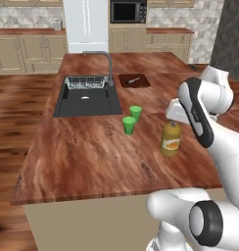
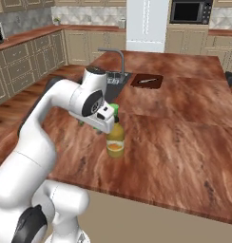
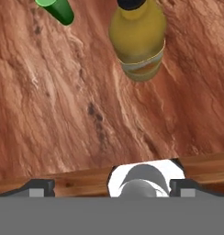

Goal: Place the drinks on the dining counter in a tight cluster.

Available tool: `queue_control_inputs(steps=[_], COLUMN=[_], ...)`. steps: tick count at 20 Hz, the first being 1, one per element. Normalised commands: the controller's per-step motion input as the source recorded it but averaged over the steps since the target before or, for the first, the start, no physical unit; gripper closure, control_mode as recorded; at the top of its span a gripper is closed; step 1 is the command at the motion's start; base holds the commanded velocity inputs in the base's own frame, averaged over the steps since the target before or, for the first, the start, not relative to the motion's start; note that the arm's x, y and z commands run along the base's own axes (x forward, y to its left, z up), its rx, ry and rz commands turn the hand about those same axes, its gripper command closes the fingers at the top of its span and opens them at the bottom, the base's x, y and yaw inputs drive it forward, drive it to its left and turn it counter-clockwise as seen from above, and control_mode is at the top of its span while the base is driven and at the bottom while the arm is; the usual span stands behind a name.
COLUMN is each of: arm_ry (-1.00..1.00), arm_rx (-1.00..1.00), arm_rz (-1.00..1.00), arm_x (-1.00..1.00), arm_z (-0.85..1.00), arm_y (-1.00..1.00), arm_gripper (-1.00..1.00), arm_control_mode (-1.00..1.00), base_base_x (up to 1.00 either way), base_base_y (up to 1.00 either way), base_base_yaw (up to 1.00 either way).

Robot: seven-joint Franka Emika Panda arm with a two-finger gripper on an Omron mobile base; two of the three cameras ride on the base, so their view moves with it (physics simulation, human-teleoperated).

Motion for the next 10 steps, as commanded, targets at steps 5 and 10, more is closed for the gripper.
queue_control_inputs(steps=[5, 10], arm_ry=[0.1, 0.01], arm_rx=[-0.07, 0.0], arm_rz=[0.0, 0.0], arm_x=[-0.02, -0.02], arm_z=[0.09, 0.0], arm_y=[0.21, 0.0], arm_gripper=[-1.0, -1.0], arm_control_mode=[-1.0, 1.0], base_base_x=[0.0, -0.2], base_base_y=[0.0, 0.02], base_base_yaw=[0.0, 0.02])
